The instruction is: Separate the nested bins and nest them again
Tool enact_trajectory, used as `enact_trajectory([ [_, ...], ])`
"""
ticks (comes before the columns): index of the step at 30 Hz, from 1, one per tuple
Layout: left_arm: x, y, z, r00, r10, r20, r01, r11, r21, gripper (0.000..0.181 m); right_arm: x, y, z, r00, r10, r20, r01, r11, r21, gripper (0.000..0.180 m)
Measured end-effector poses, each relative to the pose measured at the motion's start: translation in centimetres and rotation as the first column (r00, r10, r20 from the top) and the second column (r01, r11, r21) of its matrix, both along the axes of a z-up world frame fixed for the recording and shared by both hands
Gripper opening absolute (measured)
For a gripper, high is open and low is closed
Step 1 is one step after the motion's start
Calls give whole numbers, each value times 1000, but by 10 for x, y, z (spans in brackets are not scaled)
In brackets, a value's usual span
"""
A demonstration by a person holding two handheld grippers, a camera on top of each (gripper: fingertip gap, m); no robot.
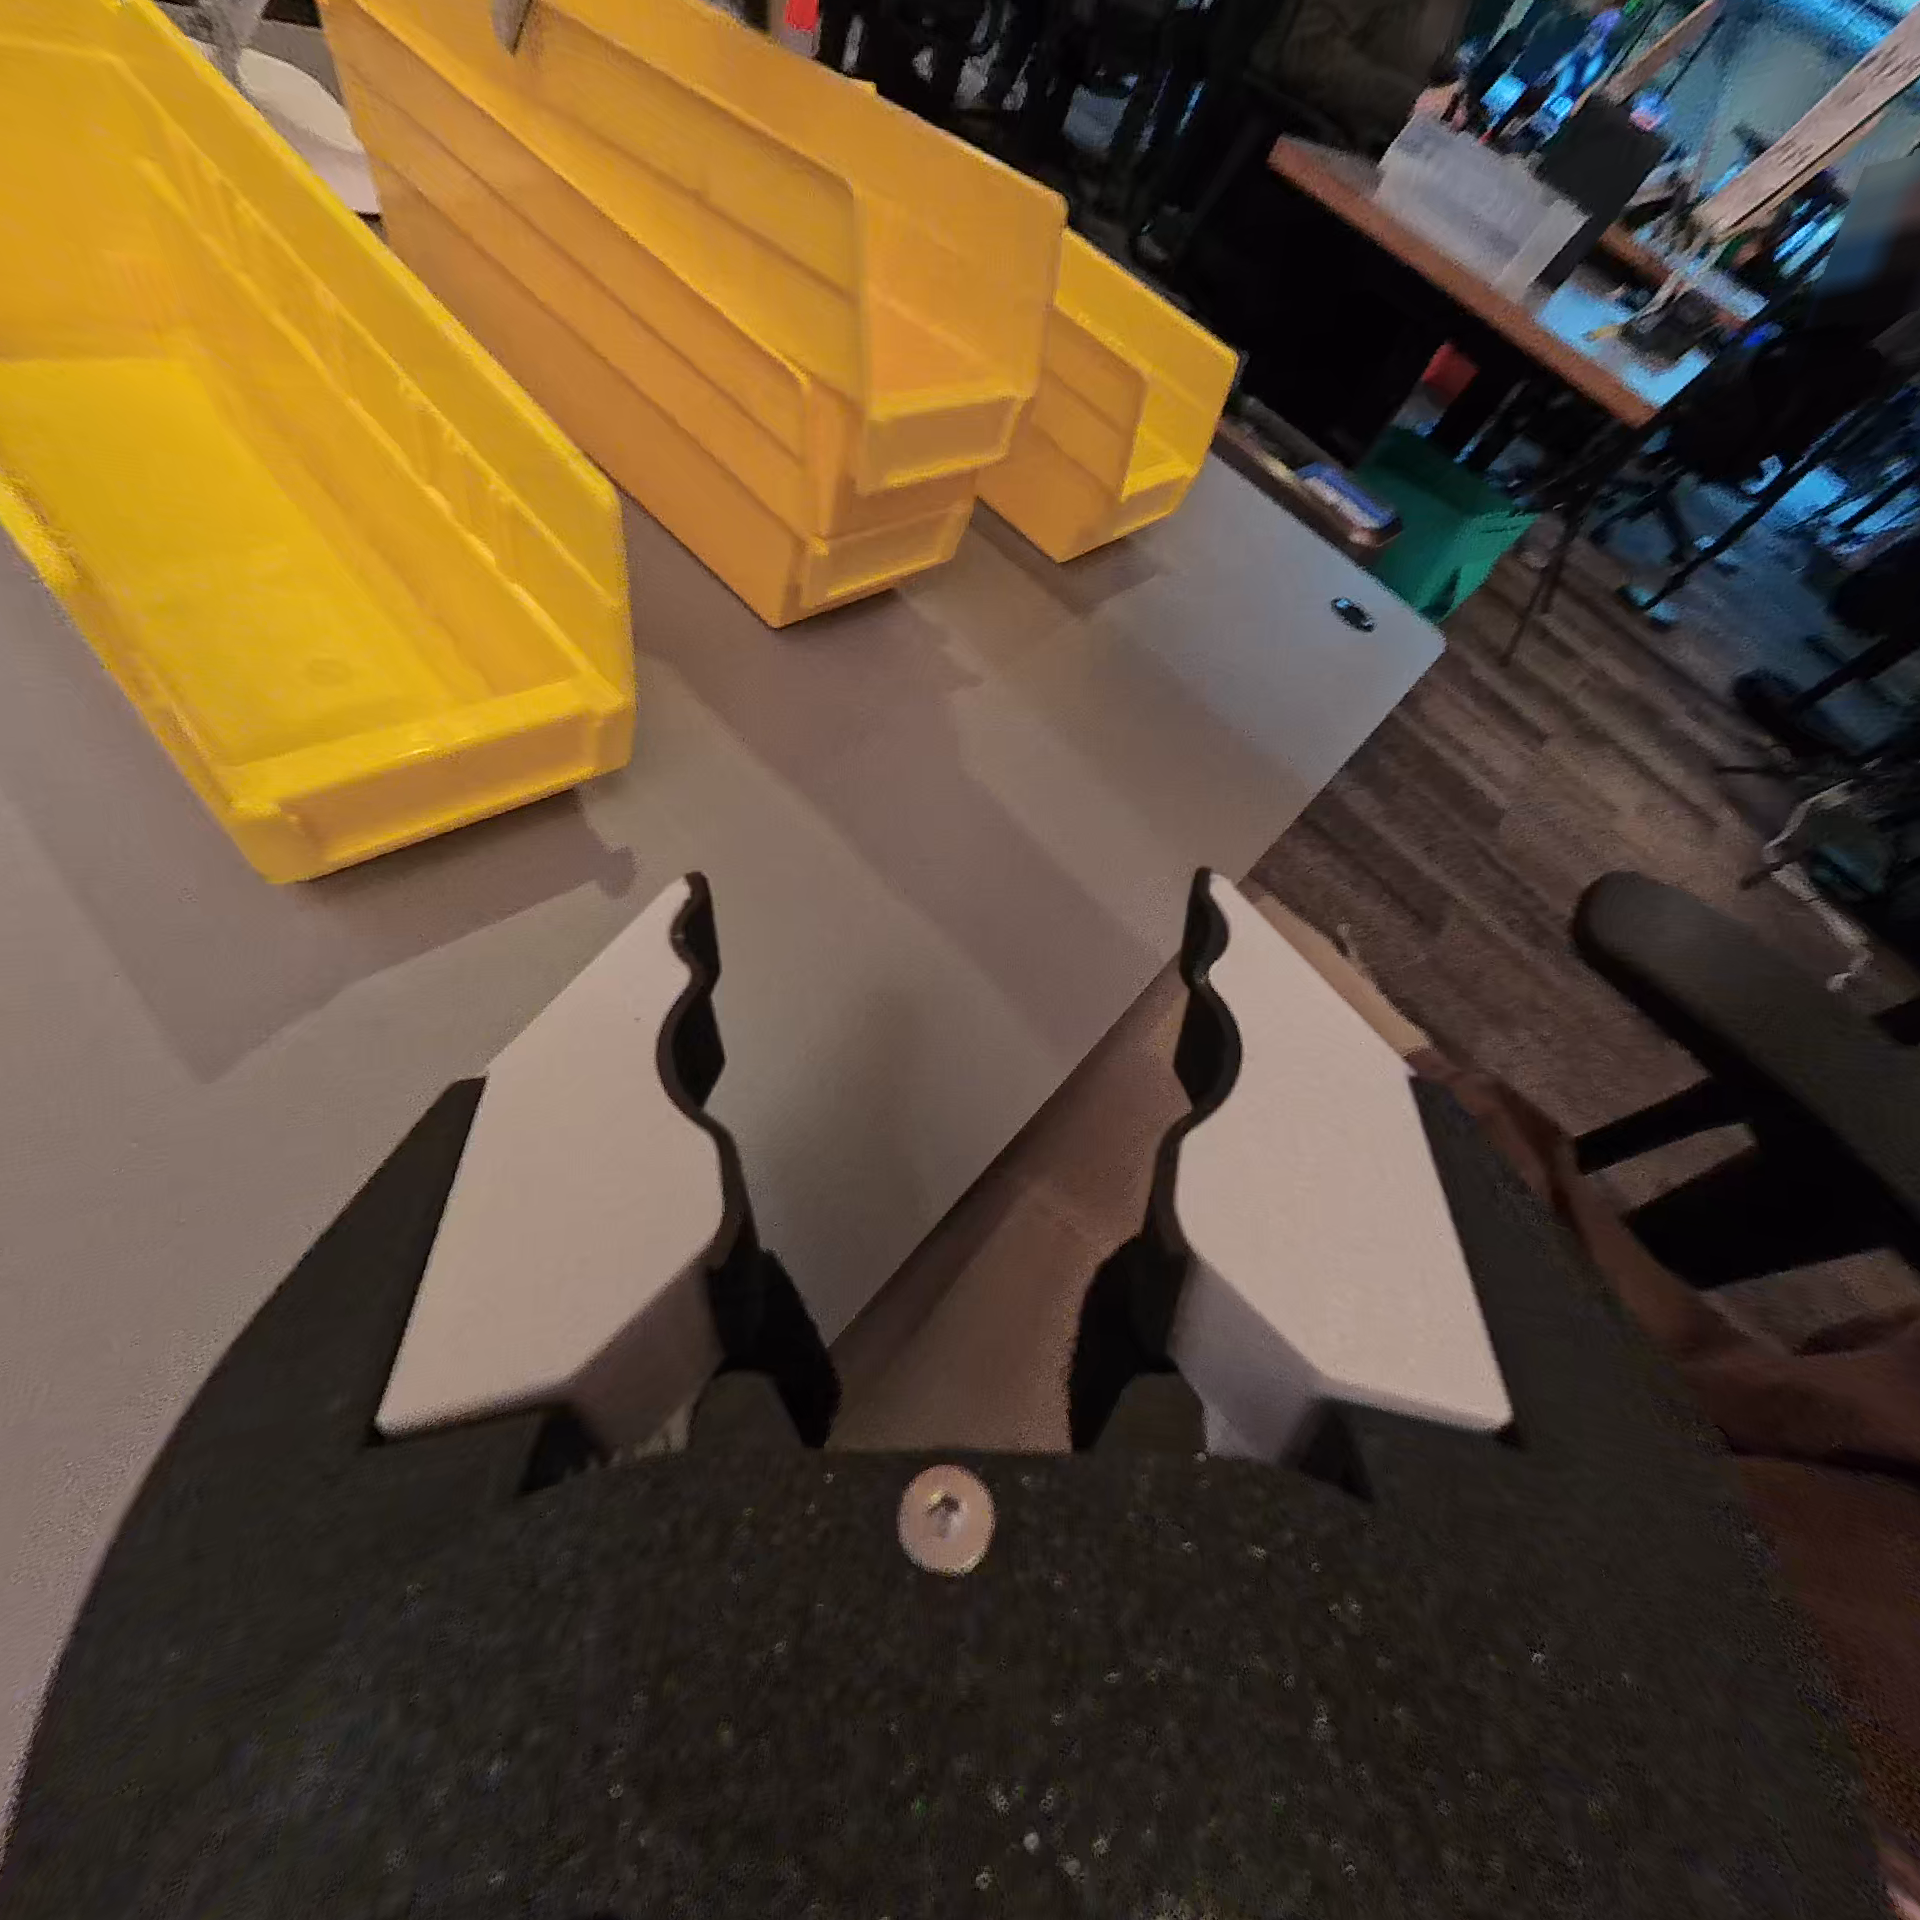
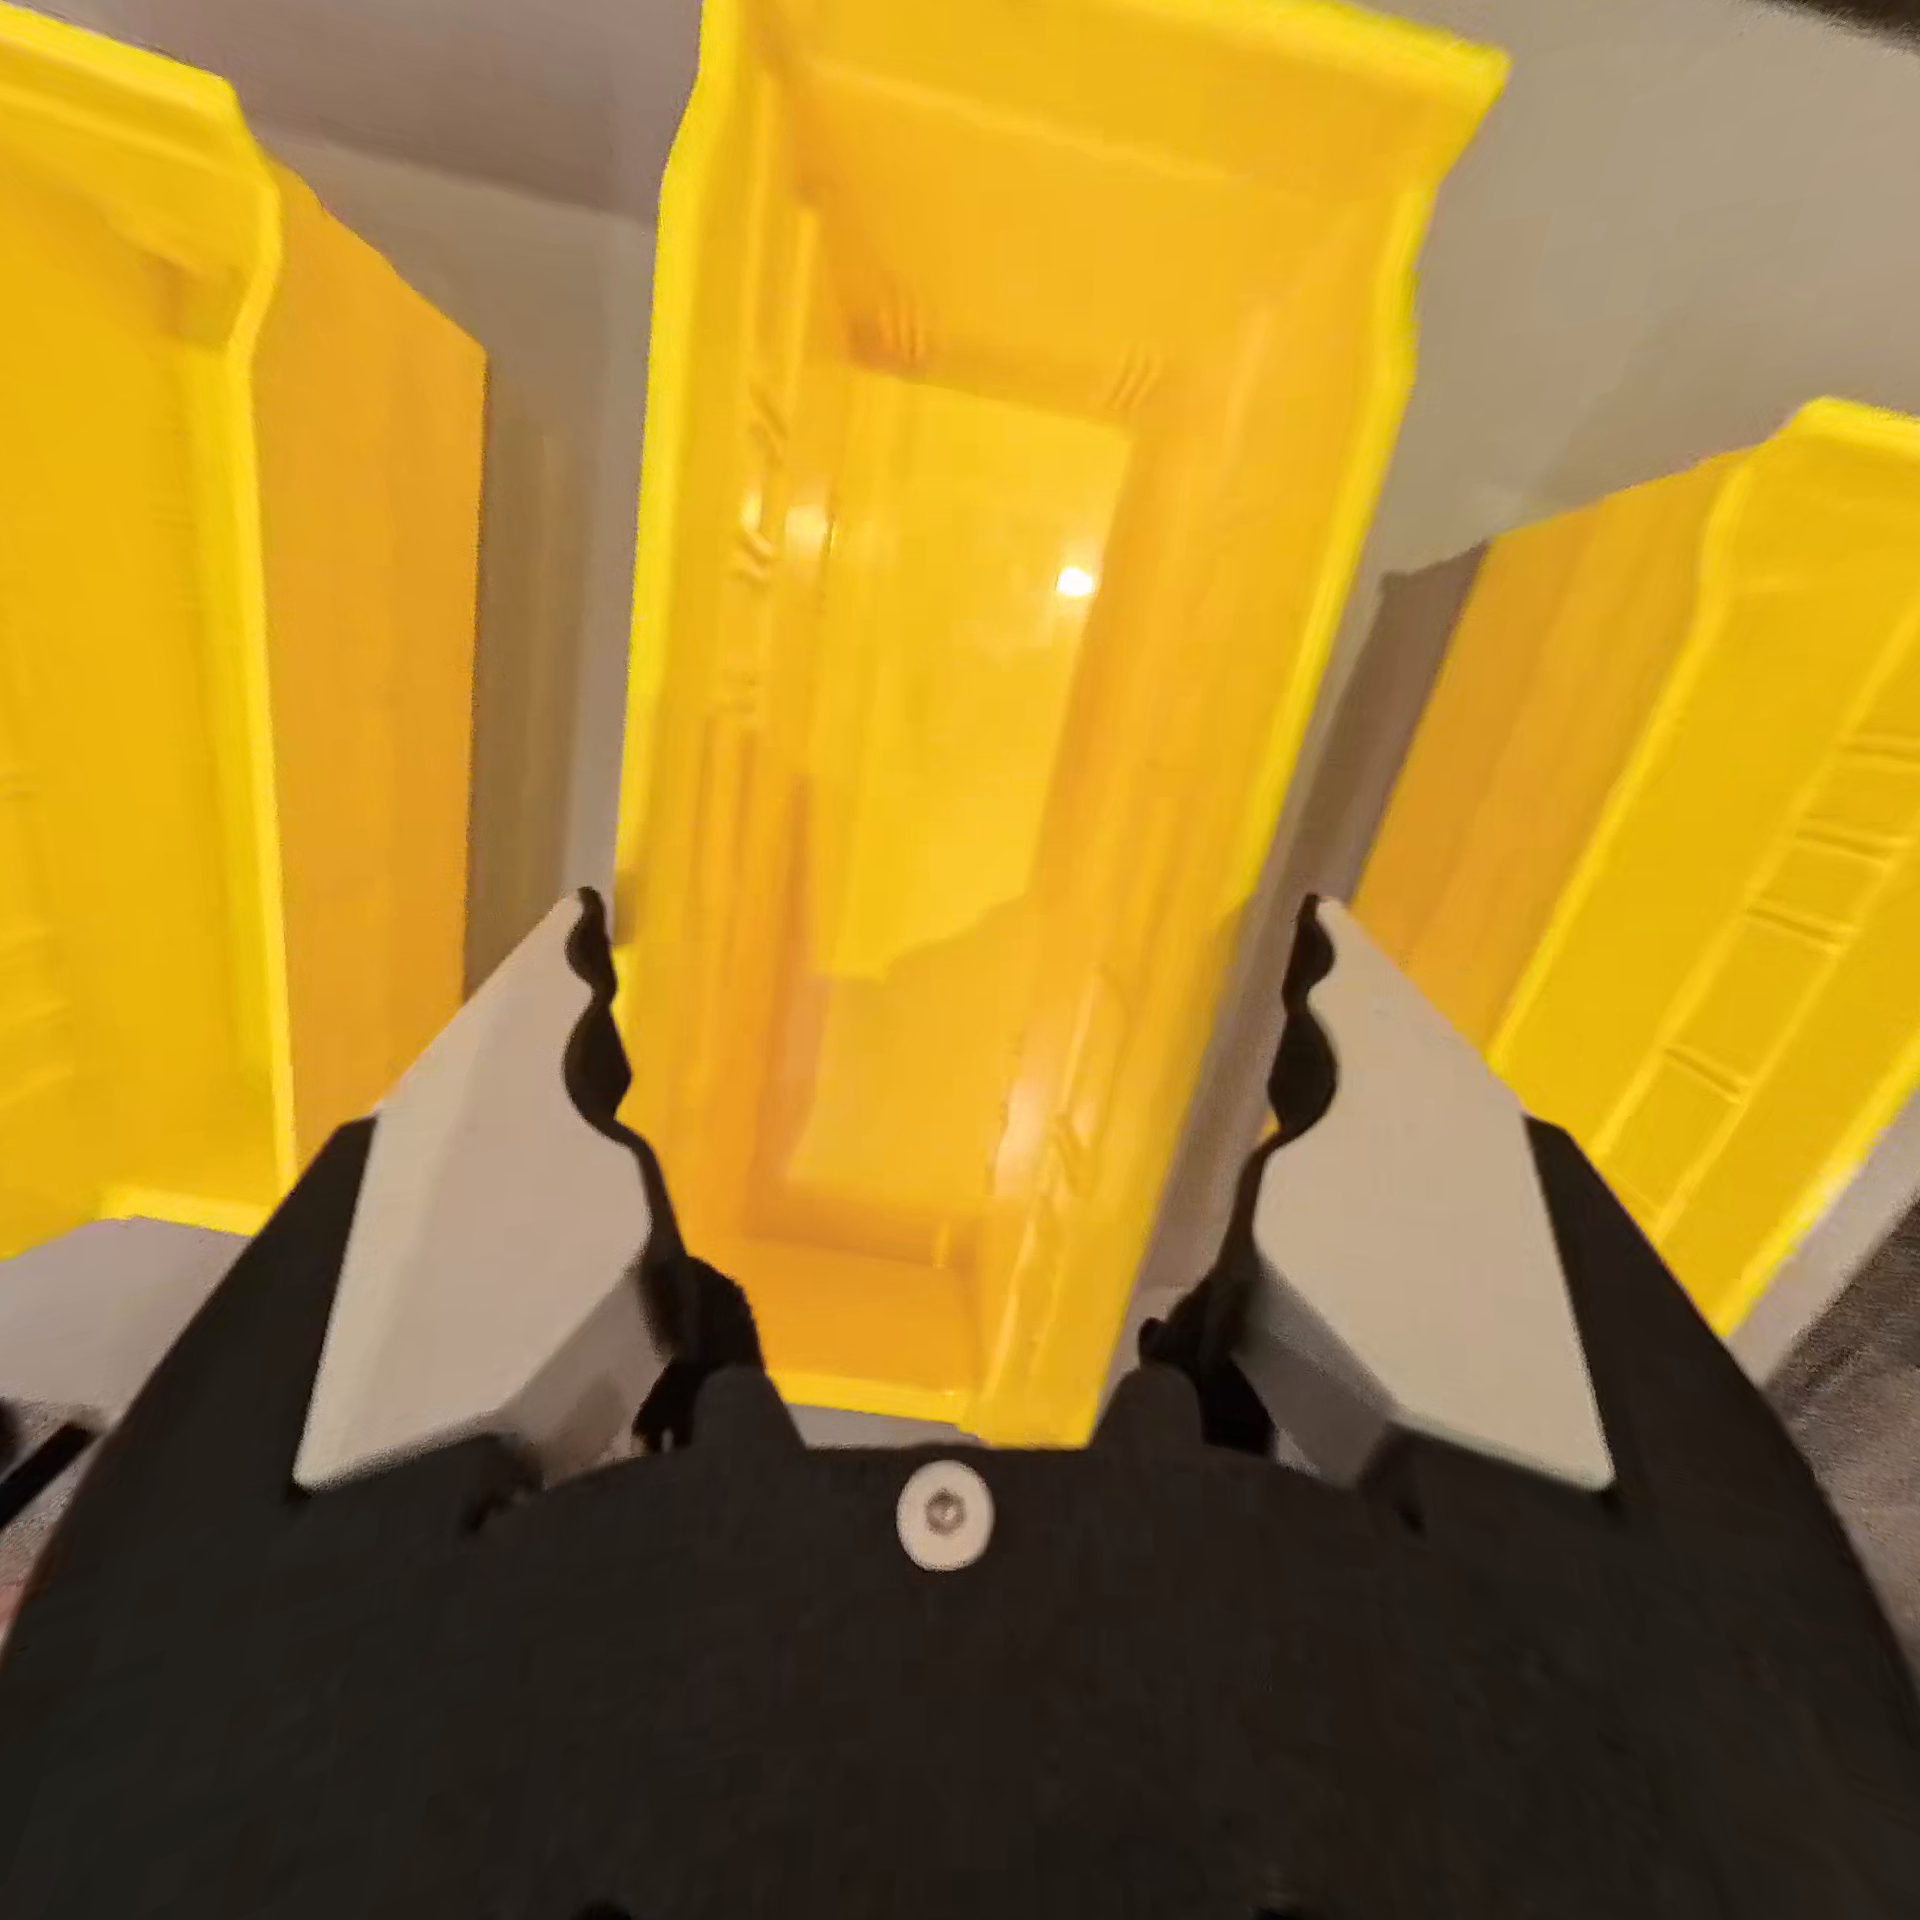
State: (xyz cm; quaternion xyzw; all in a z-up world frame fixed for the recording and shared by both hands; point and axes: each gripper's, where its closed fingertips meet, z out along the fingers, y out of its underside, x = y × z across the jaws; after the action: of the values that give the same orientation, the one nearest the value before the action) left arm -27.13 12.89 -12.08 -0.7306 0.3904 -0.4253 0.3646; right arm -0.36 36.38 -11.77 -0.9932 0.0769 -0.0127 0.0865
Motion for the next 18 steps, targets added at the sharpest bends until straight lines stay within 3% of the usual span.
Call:
enact_trajectory([
  [7,-1,-4,-1,999,-21,37,25,993,-112,82,-8,-9,-1,999,-50,-17,50,999,-9,100],
  [18,0,-4,-5,999,-10,37,16,986,-166,79,-8,-4,19,999,-49,2,49,997,59,99],
])
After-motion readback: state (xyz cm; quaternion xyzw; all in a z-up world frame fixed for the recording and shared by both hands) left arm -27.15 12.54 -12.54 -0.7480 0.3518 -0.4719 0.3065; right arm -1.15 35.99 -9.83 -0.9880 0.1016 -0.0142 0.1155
